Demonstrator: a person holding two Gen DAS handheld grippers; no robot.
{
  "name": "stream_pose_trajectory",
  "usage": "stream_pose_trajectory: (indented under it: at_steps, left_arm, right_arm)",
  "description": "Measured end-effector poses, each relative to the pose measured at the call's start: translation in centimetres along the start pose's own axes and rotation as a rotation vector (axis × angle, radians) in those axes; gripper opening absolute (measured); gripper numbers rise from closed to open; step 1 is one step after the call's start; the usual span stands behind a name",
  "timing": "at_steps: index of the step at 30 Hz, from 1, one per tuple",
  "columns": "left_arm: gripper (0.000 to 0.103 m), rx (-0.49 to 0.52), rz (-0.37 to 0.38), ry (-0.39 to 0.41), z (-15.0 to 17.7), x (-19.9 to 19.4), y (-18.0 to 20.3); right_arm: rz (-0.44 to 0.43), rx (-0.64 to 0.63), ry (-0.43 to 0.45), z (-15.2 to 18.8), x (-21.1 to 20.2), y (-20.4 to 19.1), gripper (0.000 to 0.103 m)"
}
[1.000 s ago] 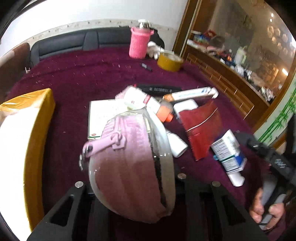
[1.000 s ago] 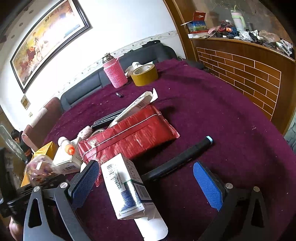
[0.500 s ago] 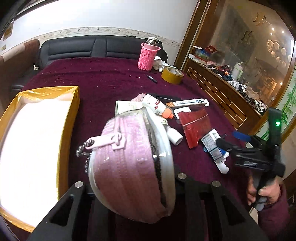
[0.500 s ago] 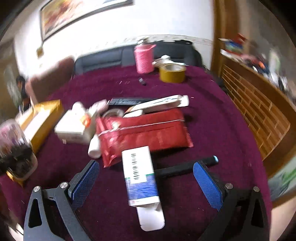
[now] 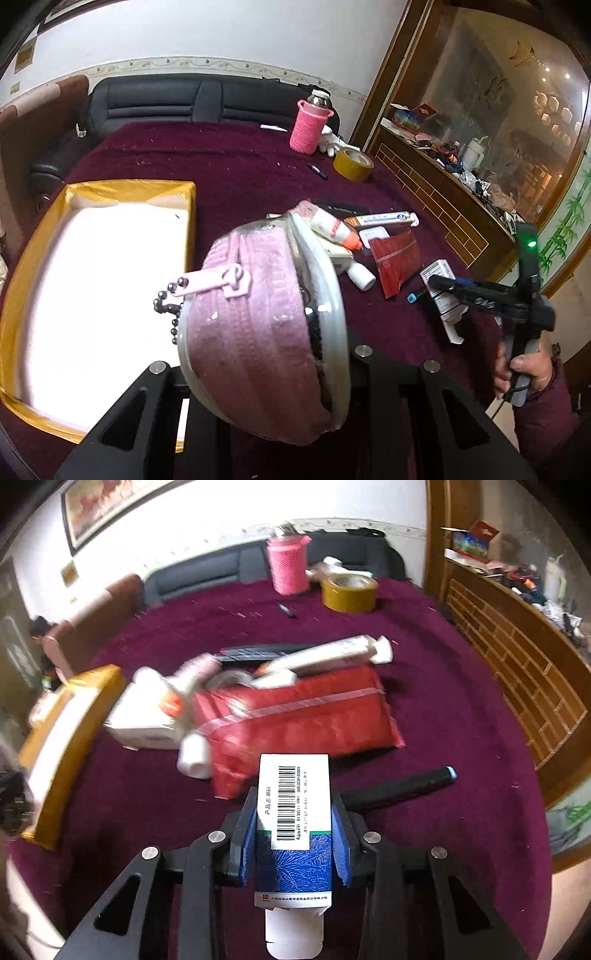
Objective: Organize objects
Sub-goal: 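Carry the pink zippered pouch in the left tool while the right tool carries the blue-and-white box toward the tray, then lower the pouch and the box into the tray while opening both tools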
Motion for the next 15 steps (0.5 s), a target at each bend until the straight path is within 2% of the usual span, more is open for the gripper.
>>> stream_pose_trajectory:
  at_steps: [5, 10, 13, 15]
  left_arm:
    - [0.026, 0.030, -0.042, 0.010, -3.2, -1.7, -3.0]
    - [0.026, 0.018, -0.133, -0.020, -6.3, 0.0, -7.7]
    - [0.026, -0.034, -0.169, -0.064, -7.7, 2.3, -10.9]
    - [0.026, -0.033, -0.201, -0.077, -8.4, 3.9, -12.6]
  right_arm:
    - [-0.204, 0.010, 0.030, -3.4, -2.7, -4.7, 0.037]
    - [-0.391, 0.012, -0.019, -6.7, -1.6, -12.0, 0.037]
    - [-0.433, -0.011, -0.043, -8.4, 0.3, -16.9, 0.037]
    - [-0.458, -0.010, -0.075, -9.4, 2.2, -19.8, 0.037]
Point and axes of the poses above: each gripper's, at about its wrist camera, not at the fingertips, and x roughly the way its jaws point, y to its right, z to its underside, the point moved 3 cm from there along x, roughly the way its jaws point, and after that the axes turned 7 degrees about y, right-handed, at the moved point
